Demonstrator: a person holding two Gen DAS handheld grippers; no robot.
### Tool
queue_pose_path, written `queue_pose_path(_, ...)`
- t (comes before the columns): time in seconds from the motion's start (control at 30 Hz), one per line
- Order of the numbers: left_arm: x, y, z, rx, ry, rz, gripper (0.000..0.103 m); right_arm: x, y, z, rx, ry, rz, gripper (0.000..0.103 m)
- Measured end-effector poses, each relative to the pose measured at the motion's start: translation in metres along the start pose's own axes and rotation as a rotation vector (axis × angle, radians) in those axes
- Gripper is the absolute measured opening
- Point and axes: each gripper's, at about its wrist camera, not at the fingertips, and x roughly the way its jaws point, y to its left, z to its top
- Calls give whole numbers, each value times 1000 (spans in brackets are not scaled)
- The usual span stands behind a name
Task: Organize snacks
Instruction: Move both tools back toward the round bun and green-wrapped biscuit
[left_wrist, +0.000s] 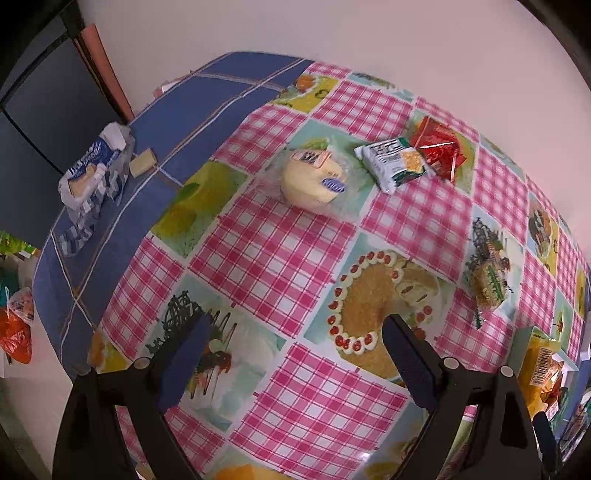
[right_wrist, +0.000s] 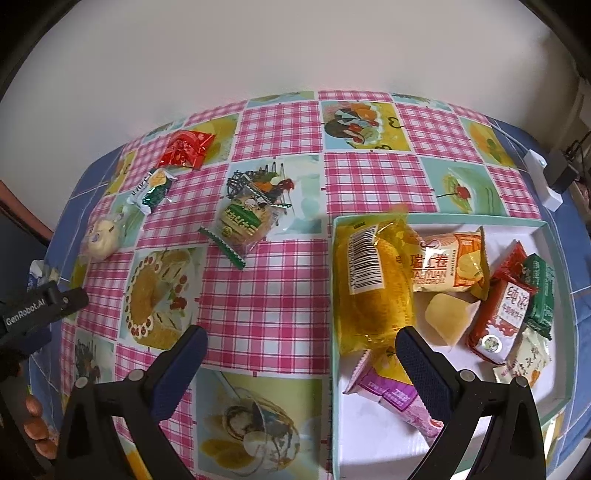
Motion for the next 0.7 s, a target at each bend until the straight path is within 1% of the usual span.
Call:
queue_pose_path(0.13, 9, 12, 6, -25, 24, -15, 95, 2, 4, 4, 2, -17, 24, 103)
queue_pose_path(0.33, 14, 23, 30, -4, 7, -53, 95, 3, 8, 22, 2, -59, 22, 103)
queue_pose_path(0.53, 18, 33, 60, -13, 7, -102, 95, 13, 16, 42, 7, -47, 34, 103)
queue_pose_path(0.7, 30, 36, 79, 16, 30, -129, 95, 19, 27, 60, 9, -62, 48, 103)
